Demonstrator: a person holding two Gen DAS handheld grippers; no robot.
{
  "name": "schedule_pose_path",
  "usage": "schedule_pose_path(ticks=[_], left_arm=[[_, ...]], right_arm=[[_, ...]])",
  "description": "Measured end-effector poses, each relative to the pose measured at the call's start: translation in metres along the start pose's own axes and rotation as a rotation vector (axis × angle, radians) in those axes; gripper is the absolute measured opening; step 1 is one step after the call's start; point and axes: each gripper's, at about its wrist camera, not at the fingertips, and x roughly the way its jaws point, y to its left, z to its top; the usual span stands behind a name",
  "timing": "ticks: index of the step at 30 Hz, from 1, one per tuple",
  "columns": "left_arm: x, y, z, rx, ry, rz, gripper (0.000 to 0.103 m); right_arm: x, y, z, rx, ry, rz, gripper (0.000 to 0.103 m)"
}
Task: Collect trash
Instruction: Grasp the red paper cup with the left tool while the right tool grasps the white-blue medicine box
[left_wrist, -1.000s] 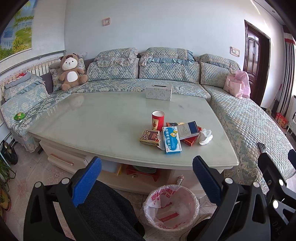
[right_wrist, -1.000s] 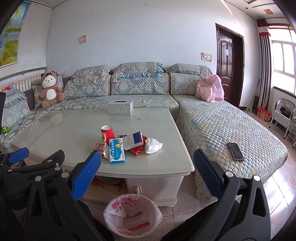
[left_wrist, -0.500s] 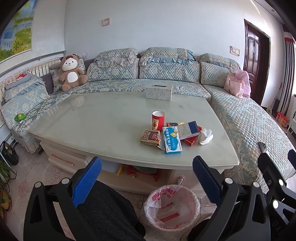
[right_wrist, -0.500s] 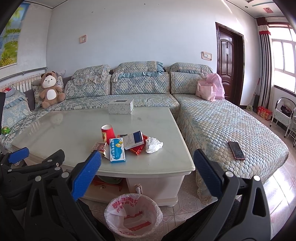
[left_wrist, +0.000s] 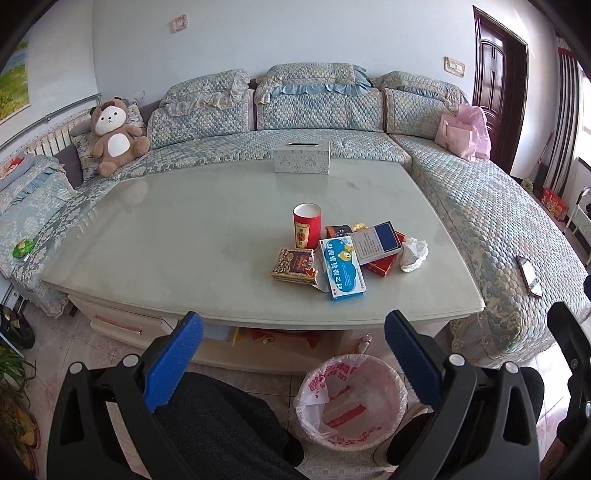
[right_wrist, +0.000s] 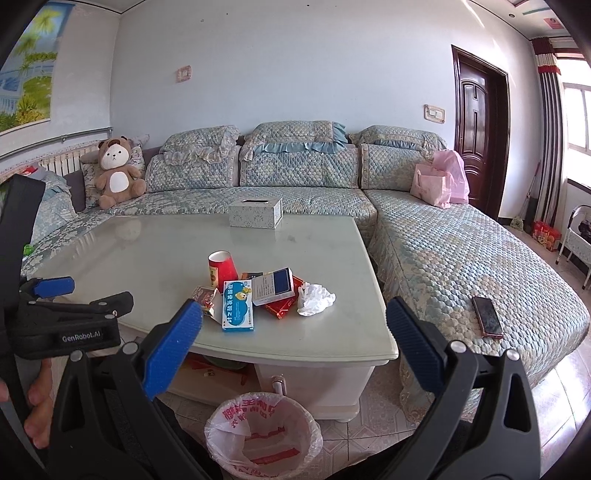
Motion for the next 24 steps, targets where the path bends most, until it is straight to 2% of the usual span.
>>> schedule_pose_path(ticks=[6, 9, 14, 17, 21, 24], left_arm=[[0.039, 0.013, 0.054, 0.066, 0.104, -0.042, 0.097], [0.062, 0.016, 0.076, 0.090, 0.162, -0.062, 0.096], [0.103, 0.014, 0.105, 0.110, 0.259, -0.130, 0.096], [0.124, 0.009, 0.121, 0.138, 0.296, -0.145, 0.096], [0.150, 0.000, 0.136, 0.201, 0.336, -0.127, 0.096], [0.172, -0.007, 0.143, 0.255, 0.383, -0.149, 0.096]], right_arm=[[0.036, -0.011, 0.019, -0.116, 0.091, 0.040, 0.097], [0.052, -0.017, 0.029, -0.152, 0.129, 0.089, 0.097], [0.075, -0.026, 0.052, -0.214, 0.188, 0.277, 0.097], [0.092, -0.028, 0.063, -0.269, 0.220, 0.294, 0.097], [0.114, -0.025, 0.072, -0.350, 0.246, 0.296, 0.097], [0.129, -0.019, 0.074, -0.437, 0.279, 0.319, 0.097]])
